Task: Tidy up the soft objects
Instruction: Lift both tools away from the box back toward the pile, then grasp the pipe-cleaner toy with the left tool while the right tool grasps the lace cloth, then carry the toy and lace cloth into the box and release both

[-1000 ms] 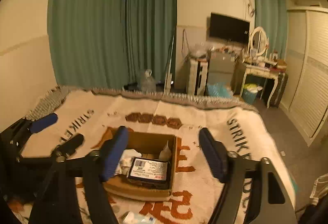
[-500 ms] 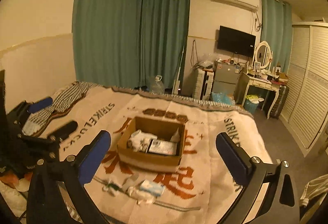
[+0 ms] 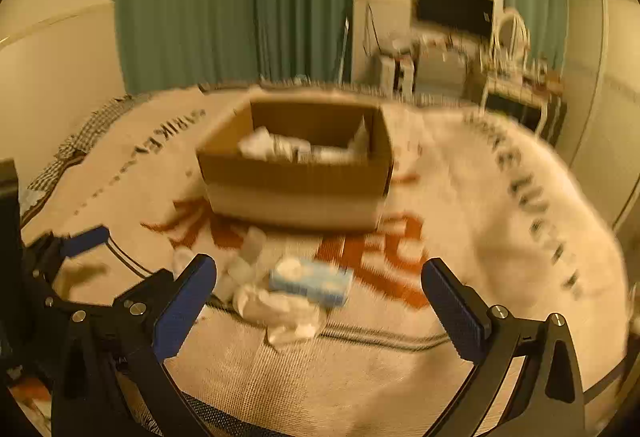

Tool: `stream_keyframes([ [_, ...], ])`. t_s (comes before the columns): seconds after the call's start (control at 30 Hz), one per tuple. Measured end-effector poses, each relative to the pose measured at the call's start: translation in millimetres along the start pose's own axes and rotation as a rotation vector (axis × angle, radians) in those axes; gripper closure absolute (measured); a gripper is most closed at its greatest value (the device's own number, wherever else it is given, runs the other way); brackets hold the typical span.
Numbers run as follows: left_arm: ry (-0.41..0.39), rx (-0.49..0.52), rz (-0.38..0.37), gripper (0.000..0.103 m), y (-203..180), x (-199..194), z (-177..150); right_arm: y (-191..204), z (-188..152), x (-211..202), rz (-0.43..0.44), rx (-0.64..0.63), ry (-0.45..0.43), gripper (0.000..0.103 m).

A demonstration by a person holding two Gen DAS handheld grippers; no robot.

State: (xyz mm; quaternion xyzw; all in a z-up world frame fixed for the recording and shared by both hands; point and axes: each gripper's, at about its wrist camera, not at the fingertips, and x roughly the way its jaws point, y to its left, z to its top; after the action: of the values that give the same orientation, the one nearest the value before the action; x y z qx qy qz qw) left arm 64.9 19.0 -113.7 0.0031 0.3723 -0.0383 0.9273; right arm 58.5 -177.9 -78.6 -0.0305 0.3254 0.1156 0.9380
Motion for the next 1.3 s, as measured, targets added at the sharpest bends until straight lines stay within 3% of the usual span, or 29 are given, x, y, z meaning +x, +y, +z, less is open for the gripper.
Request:
stream_keyframes([
  [0.07, 0.031, 0.011, 0.001, 0.008, -0.1, 8.3, -7.1, -2.0, -9.8, 18.0, 0.012, 0.036, 0.038, 0.0],
  [0.13, 0.068, 0.008, -0.014, 0.017, 0.7, 20.9, -12.2, -2.0, -16.8, 32.1, 0.019, 0.056, 0.059, 0.0],
  [0.2, 0.109, -0.007, -0.066, 0.018, 1.8, 35.9, -16.9, -1.5, -21.7, 39.6, 0.022, 0.065, 0.074, 0.0],
  [0.27, 0.128, -0.004, -0.041, 0.025, 1.8, 45.5, -19.7, -0.6, -26.9, 52.2, 0.03, 0.078, 0.096, 0.0],
  [0.37, 0.126, 0.027, -0.051, 0.033, -3.5, 47.7, -19.4, 3.1, -32.2, 64.3, 0.035, 0.073, 0.125, 0.004],
  [0.43, 0.119, 0.051, -0.059, 0.048, -8.3, 46.4, -20.3, 4.9, -35.6, 67.9, 0.039, 0.074, 0.137, 0.005],
  [0.6, 0.093, 0.032, -0.066, 0.061, -2.9, 34.9, -23.0, 6.9, -43.6, 79.5, 0.048, 0.088, 0.182, 0.014],
  [0.77, 0.065, -0.022, -0.101, 0.063, 13.0, 26.0, -16.2, 11.0, -46.3, 92.8, 0.088, 0.116, 0.214, 0.023],
  [0.87, 0.058, -0.014, -0.108, 0.063, 12.1, 23.0, -16.7, 19.1, -49.8, 106.3, 0.089, 0.102, 0.253, 0.039],
  [1.0, 0.06, 0.02, -0.084, 0.063, 4.9, 21.5, -18.9, 25.9, -54.5, 105.1, 0.066, 0.055, 0.246, 0.074],
  [1.03, 0.058, 0.024, -0.082, 0.063, 3.2, 20.0, -19.1, 26.5, -55.4, 102.1, 0.071, 0.048, 0.242, 0.079],
  [1.13, 0.044, 0.031, -0.077, 0.063, 0.2, 13.2, -19.9, 28.4, -61.3, 88.0, 0.094, 0.028, 0.225, 0.084],
  [1.3, 0.047, 0.03, -0.049, 0.063, -2.9, 1.9, -24.3, 29.0, -66.0, 64.4, 0.13, 0.023, 0.196, 0.085],
])
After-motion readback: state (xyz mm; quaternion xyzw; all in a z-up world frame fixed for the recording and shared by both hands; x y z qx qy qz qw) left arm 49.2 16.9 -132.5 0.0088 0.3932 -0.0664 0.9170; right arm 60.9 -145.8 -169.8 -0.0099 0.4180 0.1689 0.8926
